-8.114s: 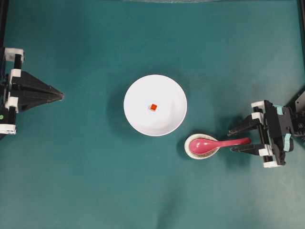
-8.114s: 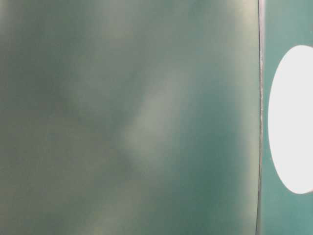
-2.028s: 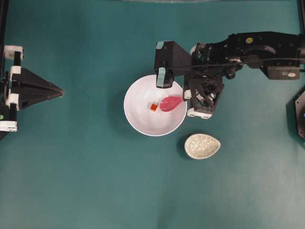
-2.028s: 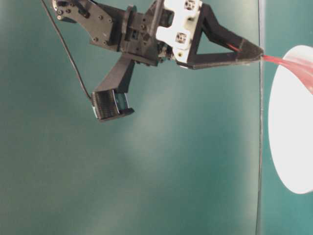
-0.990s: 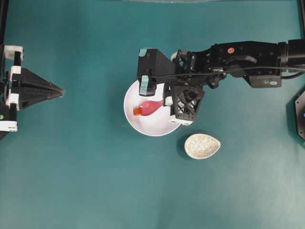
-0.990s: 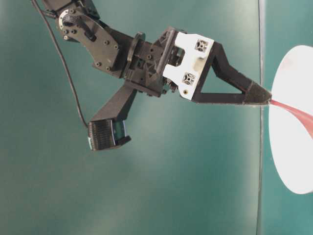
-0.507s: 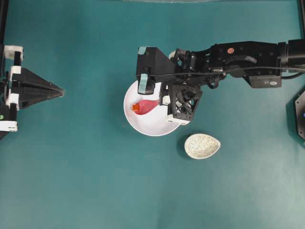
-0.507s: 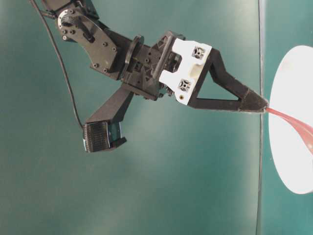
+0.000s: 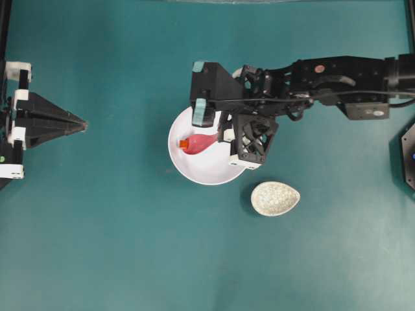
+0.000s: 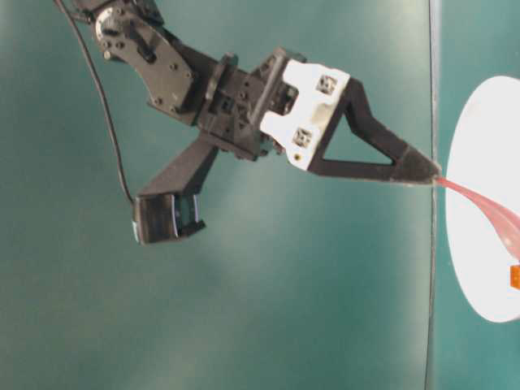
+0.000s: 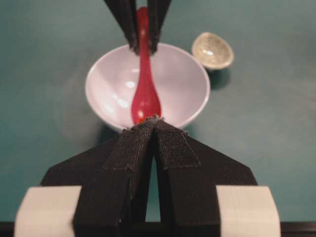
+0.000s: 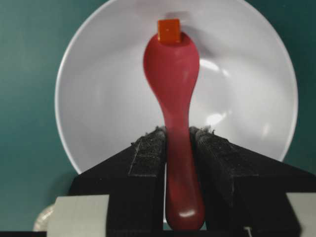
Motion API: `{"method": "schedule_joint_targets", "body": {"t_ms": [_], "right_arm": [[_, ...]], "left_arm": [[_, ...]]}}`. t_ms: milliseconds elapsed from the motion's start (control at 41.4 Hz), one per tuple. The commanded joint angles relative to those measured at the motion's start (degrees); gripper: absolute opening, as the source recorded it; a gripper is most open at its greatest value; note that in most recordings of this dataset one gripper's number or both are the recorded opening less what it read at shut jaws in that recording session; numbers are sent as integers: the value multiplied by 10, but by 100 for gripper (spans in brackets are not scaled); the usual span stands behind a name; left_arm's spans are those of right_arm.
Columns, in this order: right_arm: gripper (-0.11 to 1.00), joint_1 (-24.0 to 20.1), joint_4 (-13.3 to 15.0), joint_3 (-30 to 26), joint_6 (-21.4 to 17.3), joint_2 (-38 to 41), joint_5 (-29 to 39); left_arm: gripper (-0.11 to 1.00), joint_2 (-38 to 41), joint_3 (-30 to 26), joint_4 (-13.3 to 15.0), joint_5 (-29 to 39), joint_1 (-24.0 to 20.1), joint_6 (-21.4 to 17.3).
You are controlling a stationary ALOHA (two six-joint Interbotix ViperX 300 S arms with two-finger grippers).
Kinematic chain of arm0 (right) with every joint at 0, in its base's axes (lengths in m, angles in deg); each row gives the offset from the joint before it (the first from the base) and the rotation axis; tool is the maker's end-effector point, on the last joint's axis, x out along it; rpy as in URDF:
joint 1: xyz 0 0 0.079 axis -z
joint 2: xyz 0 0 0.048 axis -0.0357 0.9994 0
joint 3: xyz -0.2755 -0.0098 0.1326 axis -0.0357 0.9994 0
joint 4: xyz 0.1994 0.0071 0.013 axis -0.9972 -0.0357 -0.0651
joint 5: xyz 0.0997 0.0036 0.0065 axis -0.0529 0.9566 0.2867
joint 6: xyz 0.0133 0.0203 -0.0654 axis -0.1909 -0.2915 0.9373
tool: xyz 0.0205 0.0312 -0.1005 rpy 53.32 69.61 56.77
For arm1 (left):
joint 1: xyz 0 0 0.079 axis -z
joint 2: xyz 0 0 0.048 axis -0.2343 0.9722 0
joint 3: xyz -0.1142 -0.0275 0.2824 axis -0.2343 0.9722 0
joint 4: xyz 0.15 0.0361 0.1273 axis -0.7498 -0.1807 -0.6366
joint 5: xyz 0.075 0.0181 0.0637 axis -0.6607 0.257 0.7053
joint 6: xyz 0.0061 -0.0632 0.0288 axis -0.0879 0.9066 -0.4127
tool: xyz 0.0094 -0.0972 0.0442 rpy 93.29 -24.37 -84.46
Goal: Grip the spoon and scoop the red block from the bowl with right arm.
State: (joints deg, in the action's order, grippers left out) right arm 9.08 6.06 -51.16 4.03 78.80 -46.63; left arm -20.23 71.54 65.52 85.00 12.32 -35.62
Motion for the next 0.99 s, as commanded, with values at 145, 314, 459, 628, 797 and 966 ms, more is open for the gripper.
{"method": "schedule_joint_targets", "body": {"t_ms": [145,314,459,628,797,966], "right_arm": [[24,-2,-3,28,-3,-48,-43],[24,-2,-7,52,-3,-65,-76],[24,-2,-8,55,-2,-67,-80],[24,-2,-8,55,-3,-68,-76],[24,4,-7,38,-2,-86,-10],[24,10,-6,21,-3,-91,74]], "left_arm": [[0,4,-8,-2,-5,-2,0],[0,4,-8,-2,-5,-2,0],[0,4,-8,-2,-5,-2,0],[0,4,-8,-2,-5,-2,0],[0,4,-8,-2,-5,-2,0],[0,4,-8,-2,-5,-2,0]]}}
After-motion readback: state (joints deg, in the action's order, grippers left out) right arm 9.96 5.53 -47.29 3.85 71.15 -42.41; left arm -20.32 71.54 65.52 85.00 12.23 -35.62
